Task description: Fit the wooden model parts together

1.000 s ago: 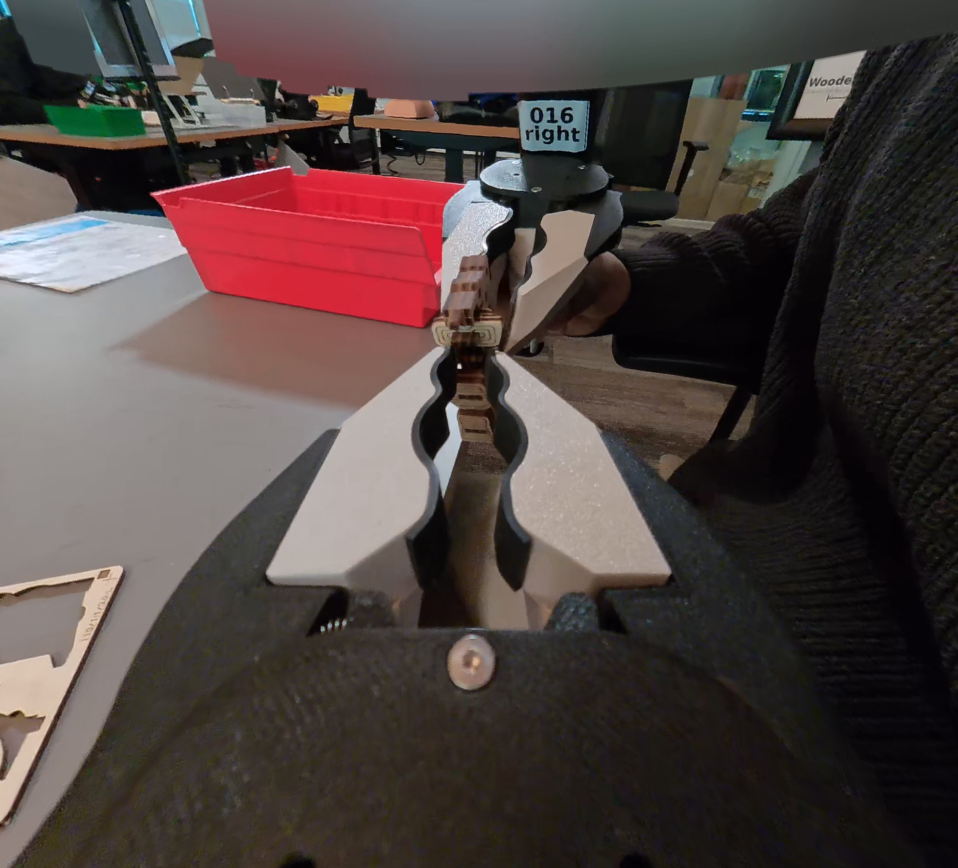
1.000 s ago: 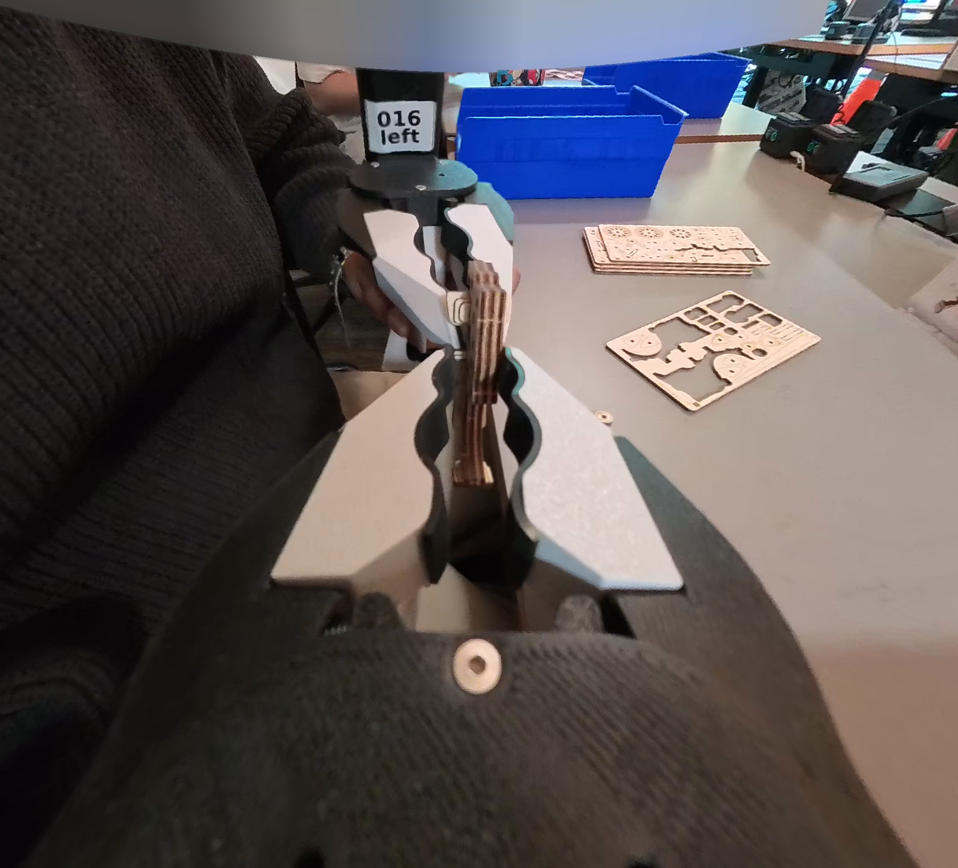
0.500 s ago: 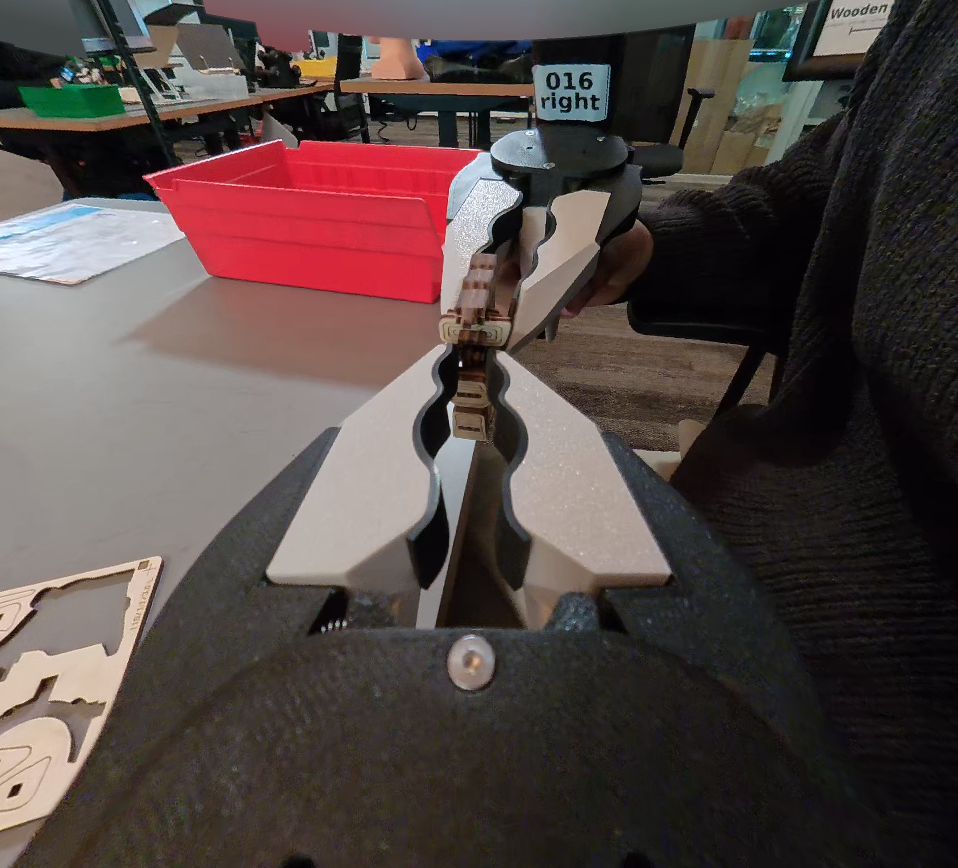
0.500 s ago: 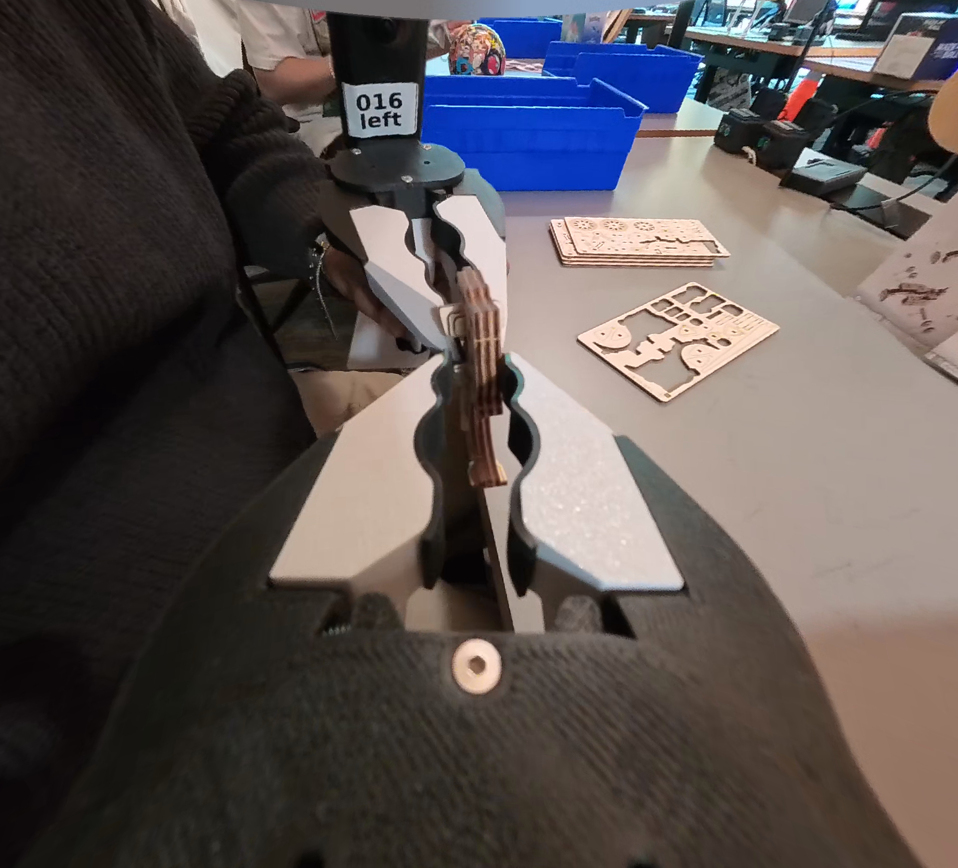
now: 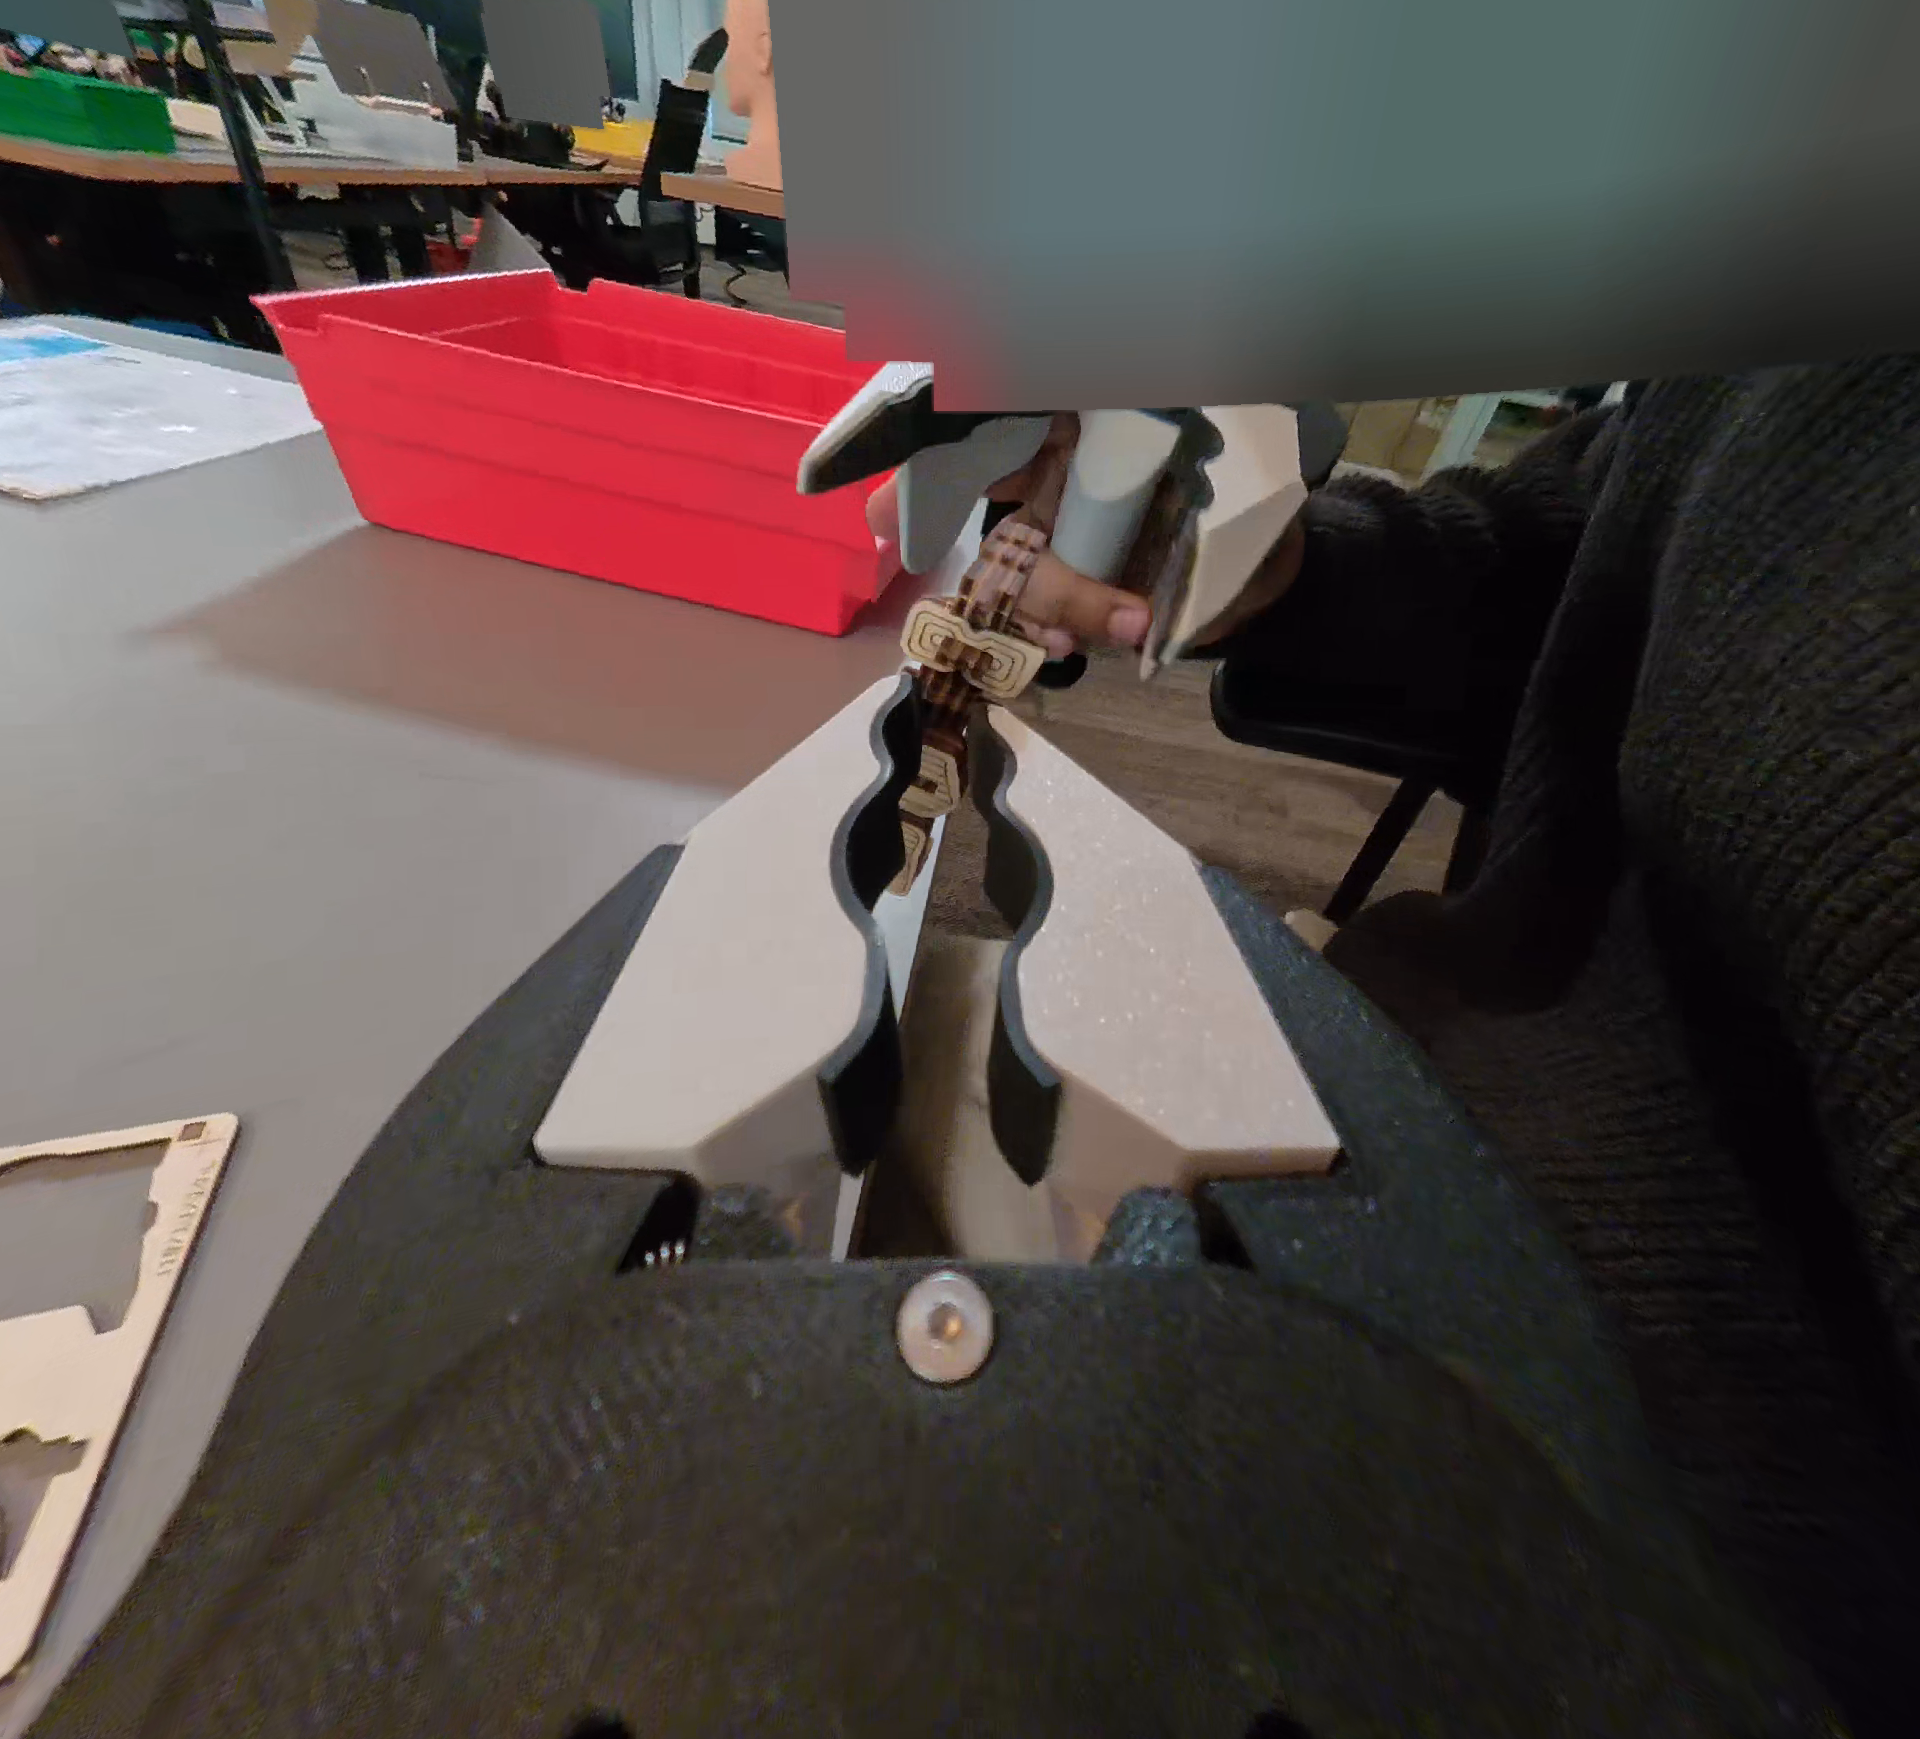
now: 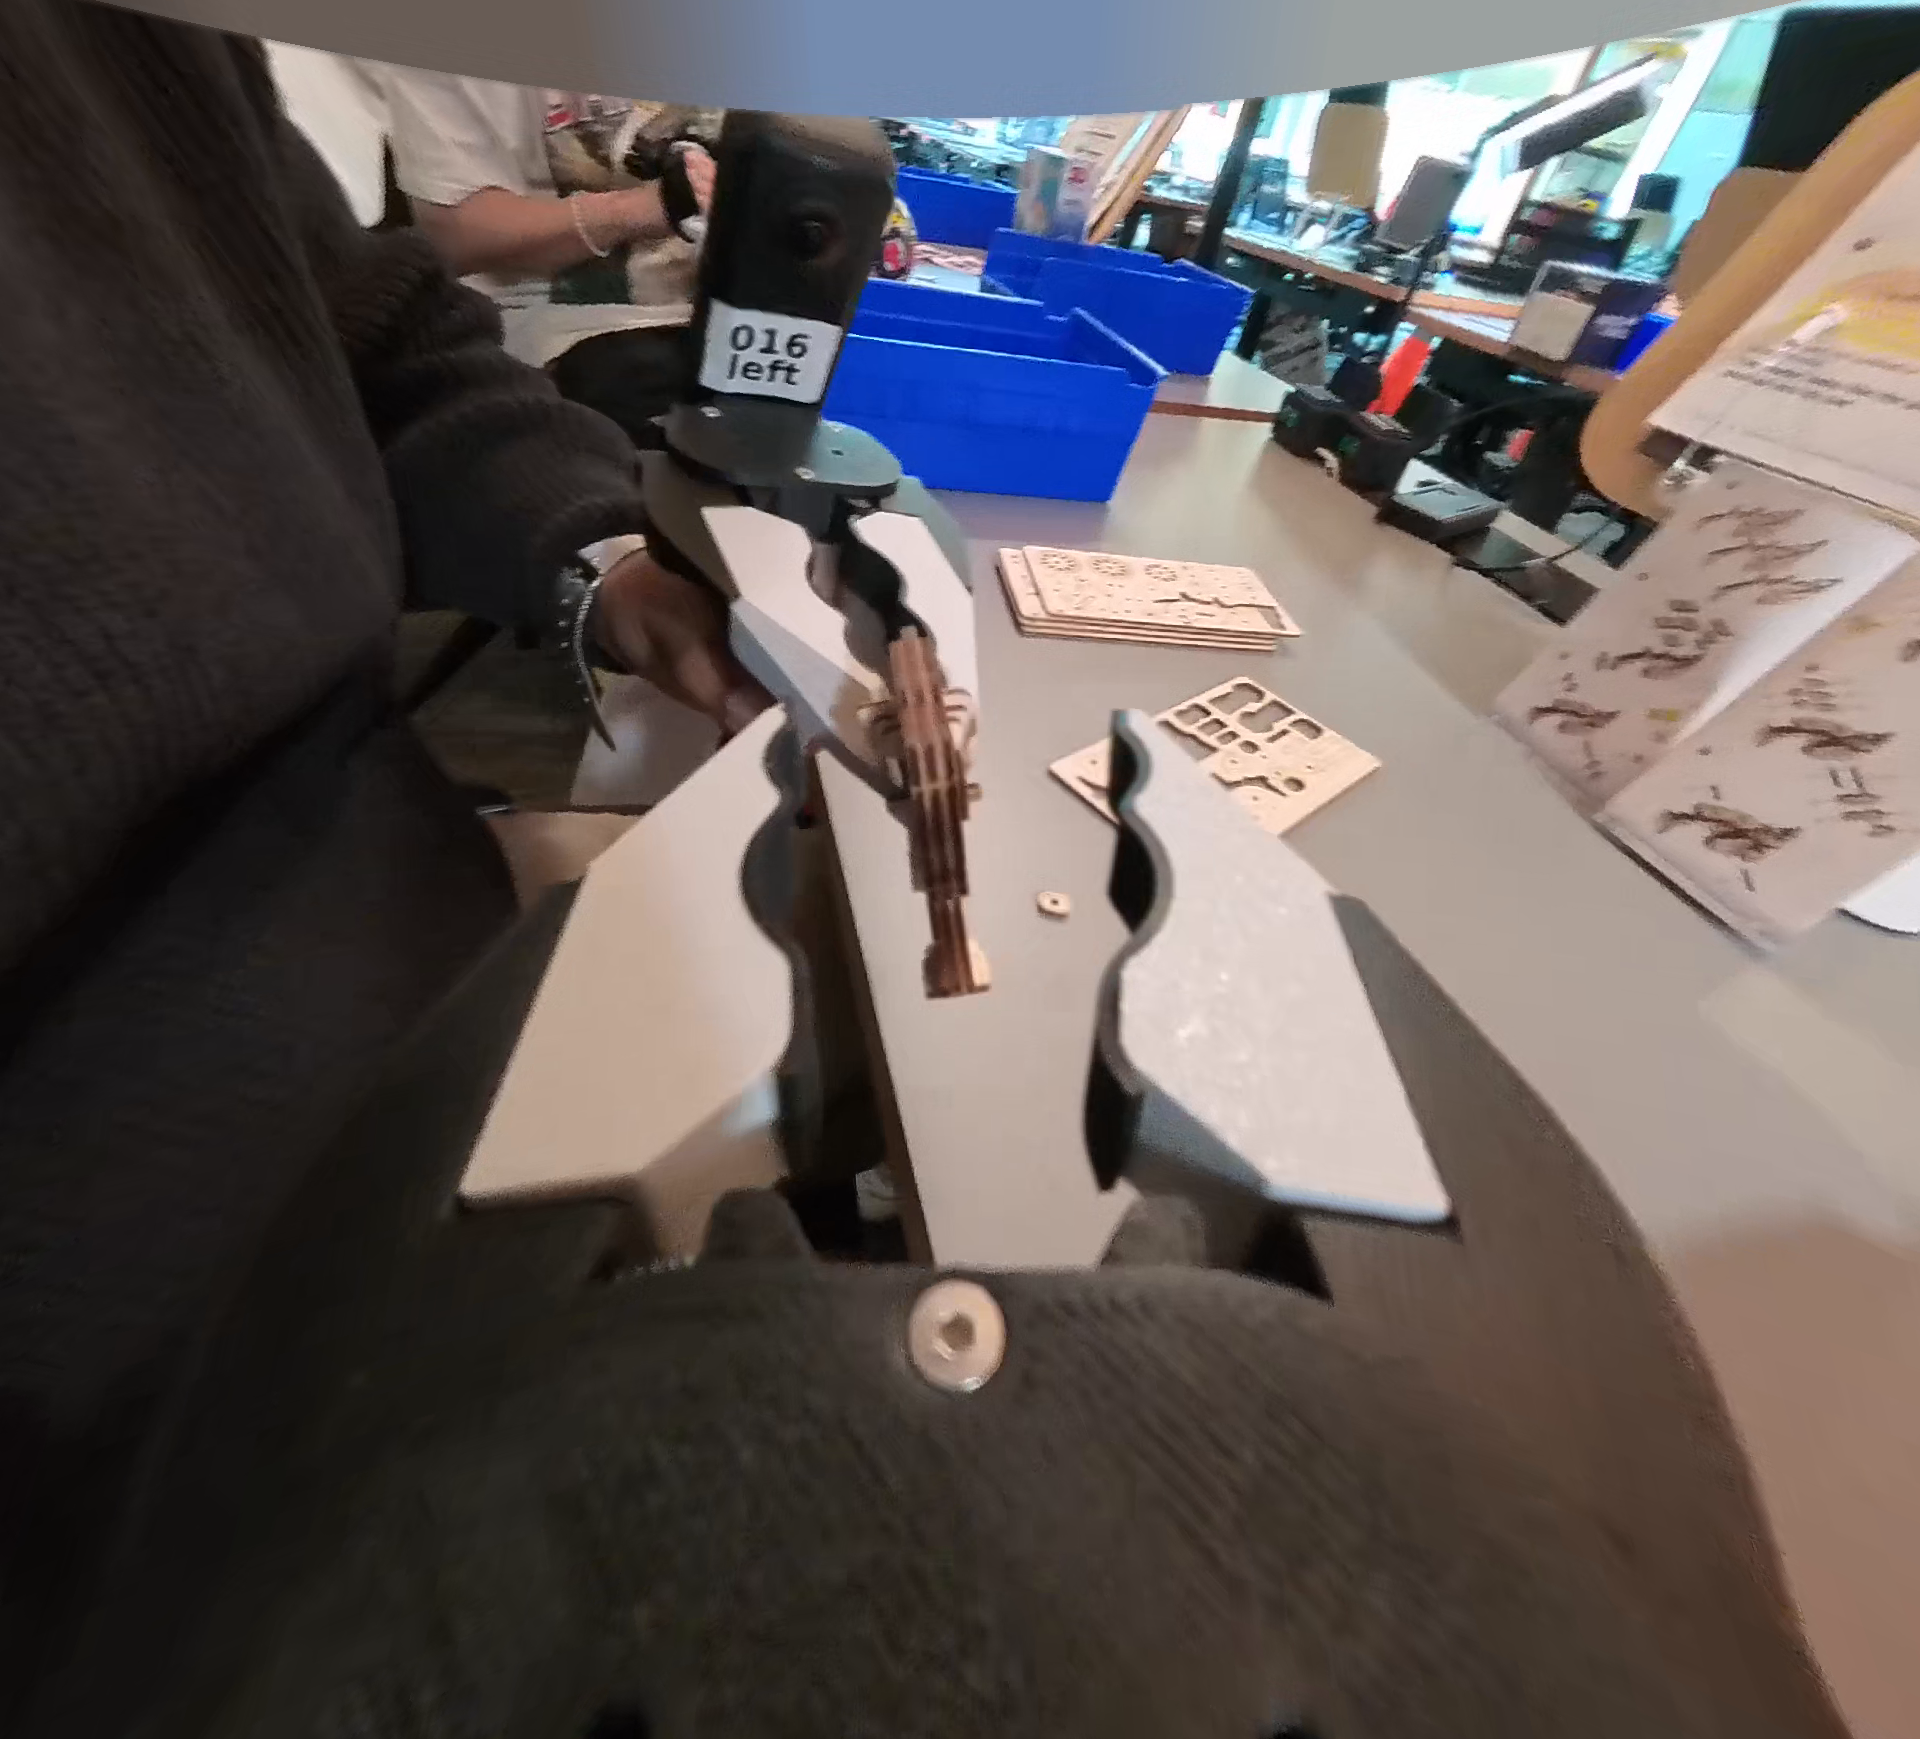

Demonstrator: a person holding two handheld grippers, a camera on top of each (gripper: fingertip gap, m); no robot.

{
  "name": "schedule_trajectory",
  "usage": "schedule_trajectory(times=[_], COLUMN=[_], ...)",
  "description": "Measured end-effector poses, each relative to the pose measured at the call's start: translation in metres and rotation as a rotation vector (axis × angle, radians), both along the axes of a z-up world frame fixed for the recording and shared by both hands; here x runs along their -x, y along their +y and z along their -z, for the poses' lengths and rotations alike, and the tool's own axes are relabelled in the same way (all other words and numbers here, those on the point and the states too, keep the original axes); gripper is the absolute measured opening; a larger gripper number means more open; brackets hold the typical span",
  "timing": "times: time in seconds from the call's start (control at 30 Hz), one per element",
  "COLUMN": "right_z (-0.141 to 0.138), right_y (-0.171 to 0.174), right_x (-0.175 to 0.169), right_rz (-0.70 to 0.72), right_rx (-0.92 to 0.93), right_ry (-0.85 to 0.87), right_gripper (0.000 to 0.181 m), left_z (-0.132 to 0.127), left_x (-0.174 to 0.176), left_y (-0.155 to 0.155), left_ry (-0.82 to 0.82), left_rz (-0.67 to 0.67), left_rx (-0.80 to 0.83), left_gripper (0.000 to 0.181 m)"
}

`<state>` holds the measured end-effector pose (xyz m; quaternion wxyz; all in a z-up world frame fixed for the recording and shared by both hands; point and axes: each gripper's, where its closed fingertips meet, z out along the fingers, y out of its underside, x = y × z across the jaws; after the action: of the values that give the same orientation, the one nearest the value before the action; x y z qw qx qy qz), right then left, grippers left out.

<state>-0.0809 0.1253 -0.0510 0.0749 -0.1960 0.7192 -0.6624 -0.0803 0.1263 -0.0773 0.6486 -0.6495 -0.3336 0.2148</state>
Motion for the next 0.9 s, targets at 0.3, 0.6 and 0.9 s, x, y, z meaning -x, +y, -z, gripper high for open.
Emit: schedule_trajectory(times=[0.3,0.6,0.9], right_z=[0.015,0.007,0.006], right_y=[-0.015,-0.012,-0.004], right_x=[0.016,0.007,-0.016], right_rz=[0.112,0.102,0.066], right_rx=[-0.011,0.046,0.178], right_ry=[-0.014,0.085,0.241], right_gripper=[0.085,0.054,0.076], left_z=[-0.009,-0.018,-0.016], left_x=[-0.003,-0.013,-0.016], left_y=[-0.005,-0.005,-0.004], left_ry=[0.008,0.196,0.205], left_rz=[0.042,0.032,0.056], left_rx=[-0.119,0.037,0.055], left_gripper=[0.008,0.008,0.008])
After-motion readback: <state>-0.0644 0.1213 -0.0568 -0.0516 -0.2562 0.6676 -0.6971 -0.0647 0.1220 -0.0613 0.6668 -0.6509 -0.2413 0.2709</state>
